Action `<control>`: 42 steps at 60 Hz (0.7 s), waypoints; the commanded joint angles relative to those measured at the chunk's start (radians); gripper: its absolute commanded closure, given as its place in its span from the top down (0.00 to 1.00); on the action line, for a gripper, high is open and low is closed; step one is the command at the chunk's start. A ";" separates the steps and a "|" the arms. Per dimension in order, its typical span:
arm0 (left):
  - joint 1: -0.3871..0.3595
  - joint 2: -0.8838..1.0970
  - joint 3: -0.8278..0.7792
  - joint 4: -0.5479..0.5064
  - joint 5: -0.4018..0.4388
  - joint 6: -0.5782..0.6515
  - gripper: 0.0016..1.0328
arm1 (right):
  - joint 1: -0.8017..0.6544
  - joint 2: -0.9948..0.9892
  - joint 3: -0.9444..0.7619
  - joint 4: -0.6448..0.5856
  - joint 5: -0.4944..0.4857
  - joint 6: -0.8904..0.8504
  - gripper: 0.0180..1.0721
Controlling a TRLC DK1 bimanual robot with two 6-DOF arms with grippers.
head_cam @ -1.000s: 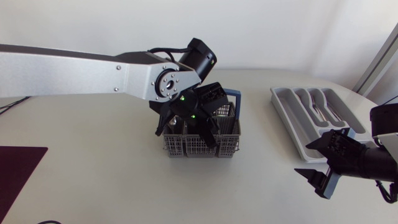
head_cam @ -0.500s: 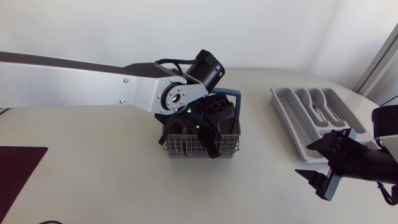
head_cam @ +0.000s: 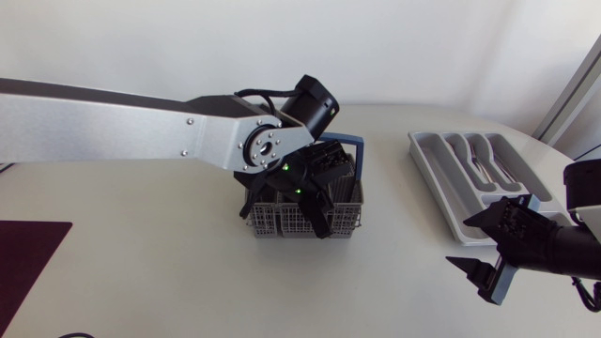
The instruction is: Sort the cutlery from the basket into the organizer compartments.
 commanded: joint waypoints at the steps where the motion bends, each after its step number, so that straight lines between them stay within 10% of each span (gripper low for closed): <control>1: 0.019 -0.010 0.007 0.006 0.003 -0.044 0.24 | 0.008 -0.006 -0.036 -0.012 -0.001 0.009 0.90; 42: 0.065 0.024 0.059 -0.049 0.152 -0.126 0.14 | 0.008 -0.011 -0.055 -0.007 -0.004 0.001 0.90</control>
